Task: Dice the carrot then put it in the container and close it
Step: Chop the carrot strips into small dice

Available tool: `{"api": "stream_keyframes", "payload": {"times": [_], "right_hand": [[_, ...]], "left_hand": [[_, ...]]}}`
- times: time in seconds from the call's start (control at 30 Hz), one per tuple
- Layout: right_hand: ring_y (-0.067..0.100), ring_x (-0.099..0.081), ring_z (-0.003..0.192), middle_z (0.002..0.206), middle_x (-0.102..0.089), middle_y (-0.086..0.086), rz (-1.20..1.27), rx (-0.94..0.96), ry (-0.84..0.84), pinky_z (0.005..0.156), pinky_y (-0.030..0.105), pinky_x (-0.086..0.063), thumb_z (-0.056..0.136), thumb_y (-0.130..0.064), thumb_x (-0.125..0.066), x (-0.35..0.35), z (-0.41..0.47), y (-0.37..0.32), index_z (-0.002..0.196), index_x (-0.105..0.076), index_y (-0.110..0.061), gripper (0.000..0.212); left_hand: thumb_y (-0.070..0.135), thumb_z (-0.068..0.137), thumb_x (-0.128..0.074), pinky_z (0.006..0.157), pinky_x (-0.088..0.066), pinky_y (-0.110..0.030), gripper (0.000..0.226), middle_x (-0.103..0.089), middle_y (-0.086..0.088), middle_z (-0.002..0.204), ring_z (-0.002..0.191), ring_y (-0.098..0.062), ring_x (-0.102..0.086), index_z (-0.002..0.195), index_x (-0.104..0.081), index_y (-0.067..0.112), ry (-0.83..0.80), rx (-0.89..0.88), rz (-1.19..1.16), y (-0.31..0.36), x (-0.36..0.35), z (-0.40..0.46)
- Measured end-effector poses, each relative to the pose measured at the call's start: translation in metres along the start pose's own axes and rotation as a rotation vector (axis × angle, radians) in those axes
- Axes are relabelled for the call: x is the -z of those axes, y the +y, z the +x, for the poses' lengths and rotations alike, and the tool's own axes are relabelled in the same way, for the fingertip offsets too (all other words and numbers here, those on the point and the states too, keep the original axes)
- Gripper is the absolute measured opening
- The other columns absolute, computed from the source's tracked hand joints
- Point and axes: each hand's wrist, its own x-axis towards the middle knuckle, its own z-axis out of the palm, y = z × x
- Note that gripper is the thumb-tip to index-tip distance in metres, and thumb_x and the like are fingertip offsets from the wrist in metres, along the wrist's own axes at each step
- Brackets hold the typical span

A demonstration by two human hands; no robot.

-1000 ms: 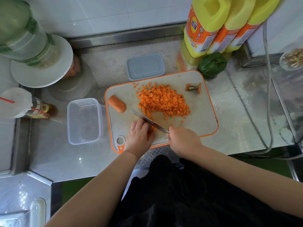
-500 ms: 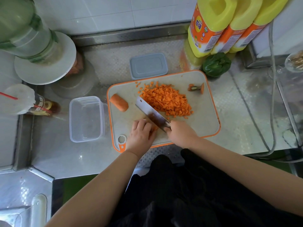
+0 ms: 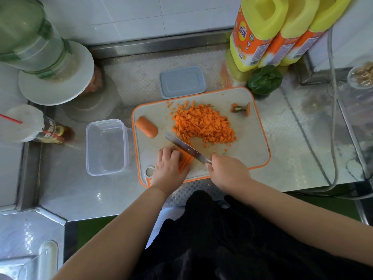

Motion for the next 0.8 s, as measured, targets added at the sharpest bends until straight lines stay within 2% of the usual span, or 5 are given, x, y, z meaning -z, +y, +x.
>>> {"api": "stream_keyframes", "payload": {"times": [0.13, 0.4, 0.53, 0.63, 0.8], "right_hand": [[0.023, -0.048, 0.068, 0.078, -0.049, 0.001, -0.066, -0.008, -0.015, 0.054, 0.032, -0.032, 0.101, -0.023, -0.041, -0.003, 0.001, -0.005, 0.104, -0.052, -0.011, 0.017], [0.025, -0.053, 0.069, 0.073, -0.049, 0.004, -0.061, -0.07, -0.085, 0.057, 0.034, -0.041, 0.089, 0.004, -0.047, -0.009, 0.014, -0.019, 0.104, -0.054, -0.005, 0.019], [0.027, -0.06, 0.076, 0.077, -0.052, 0.003, 0.055, -0.069, -0.081, 0.058, 0.033, -0.042, 0.094, -0.01, -0.046, -0.014, 0.023, -0.013, 0.102, -0.055, -0.006, 0.012], [0.029, -0.06, 0.084, 0.085, -0.057, 0.006, 0.213, -0.084, -0.093, 0.064, 0.034, -0.042, 0.099, -0.032, -0.046, -0.007, 0.027, -0.005, 0.101, -0.055, -0.008, 0.026], [0.03, -0.061, 0.085, 0.09, -0.061, 0.008, 0.113, -0.046, -0.03, 0.064, 0.036, -0.043, 0.101, -0.034, -0.04, -0.003, 0.012, -0.005, 0.101, -0.053, -0.01, 0.027]], "left_hand": [[0.033, 0.081, -0.071, 0.067, -0.055, -0.042, 0.03, -0.051, -0.009, 0.103, 0.098, -0.023, -0.042, 0.089, -0.058, 0.007, 0.016, -0.059, 0.019, 0.0, -0.001, 0.001], [0.035, 0.089, -0.061, 0.07, -0.051, -0.037, 0.027, -0.051, -0.005, 0.099, 0.092, -0.023, -0.046, 0.084, -0.059, 0.009, 0.041, -0.108, -0.042, -0.004, -0.006, 0.001], [0.033, 0.09, -0.059, 0.071, -0.051, -0.037, 0.025, -0.052, -0.004, 0.1, 0.094, -0.024, -0.047, 0.086, -0.062, 0.009, 0.068, -0.13, -0.049, -0.003, -0.007, 0.001], [0.033, 0.091, -0.058, 0.071, -0.054, -0.04, 0.025, -0.055, -0.008, 0.102, 0.095, -0.029, -0.05, 0.086, -0.063, 0.009, 0.106, -0.16, 0.02, -0.004, -0.01, -0.001], [0.032, 0.085, -0.057, 0.068, -0.055, -0.042, 0.023, -0.055, -0.009, 0.104, 0.1, -0.035, -0.05, 0.089, -0.062, 0.011, 0.103, -0.165, 0.075, 0.003, -0.003, -0.006]]}}
